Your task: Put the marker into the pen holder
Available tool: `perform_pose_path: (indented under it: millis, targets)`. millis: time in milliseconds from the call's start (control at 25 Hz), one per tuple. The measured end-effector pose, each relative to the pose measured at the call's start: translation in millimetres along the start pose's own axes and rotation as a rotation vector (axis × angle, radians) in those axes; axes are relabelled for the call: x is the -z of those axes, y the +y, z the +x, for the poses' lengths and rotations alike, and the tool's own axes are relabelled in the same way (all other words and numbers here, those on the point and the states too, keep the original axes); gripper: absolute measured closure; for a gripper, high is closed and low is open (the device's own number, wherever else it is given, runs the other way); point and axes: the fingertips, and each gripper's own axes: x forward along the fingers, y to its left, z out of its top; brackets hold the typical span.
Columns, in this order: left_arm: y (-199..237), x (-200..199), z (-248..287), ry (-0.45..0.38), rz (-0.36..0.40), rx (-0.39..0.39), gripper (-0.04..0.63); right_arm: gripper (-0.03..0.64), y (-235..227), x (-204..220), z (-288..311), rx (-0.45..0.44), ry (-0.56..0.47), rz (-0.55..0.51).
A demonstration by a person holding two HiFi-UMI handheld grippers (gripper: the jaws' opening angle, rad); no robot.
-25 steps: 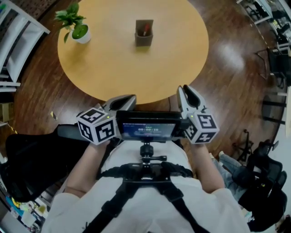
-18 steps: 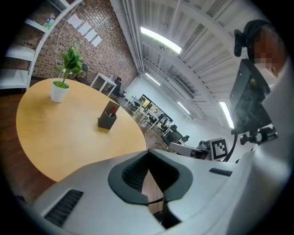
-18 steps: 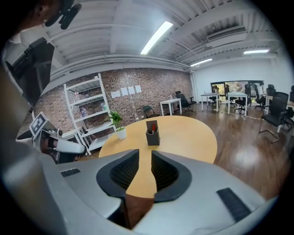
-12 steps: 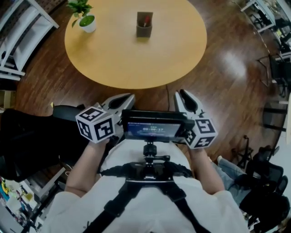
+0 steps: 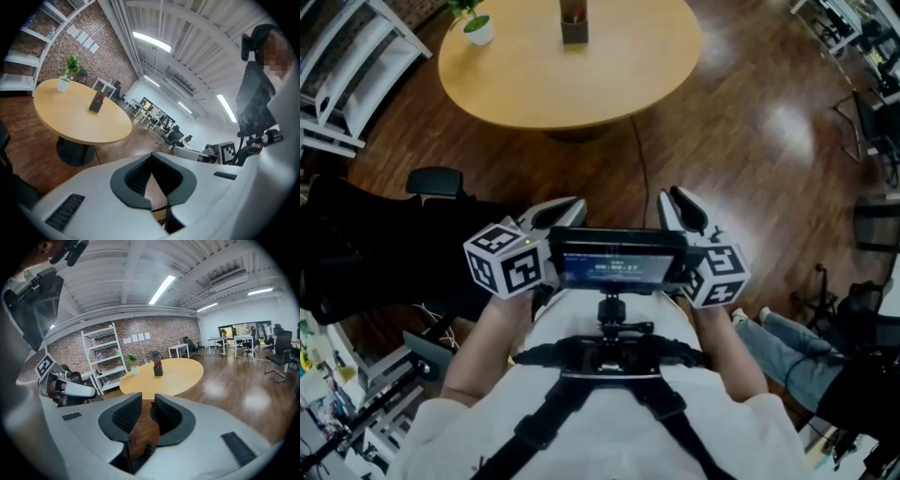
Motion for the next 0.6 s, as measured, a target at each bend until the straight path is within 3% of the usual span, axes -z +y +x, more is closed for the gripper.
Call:
perform_pose_path:
  millis: [200, 480, 600]
  targets:
    - [-38, 25, -24, -0.017, 0.019, -0.026, 0.601, 0.54, 10, 18, -39, -0.029, -0.004, -0.003]
    - [-49, 44, -44, 0.003, 0.016, -0.038, 0.6, 0.54, 33, 17, -54, -0.057, -0.019, 0.024]
    - [-55, 49, -49, 0.026, 0.023, -0.019, 0.601, 0.605, 39, 17, -60, -0.044, -0.017, 0.036]
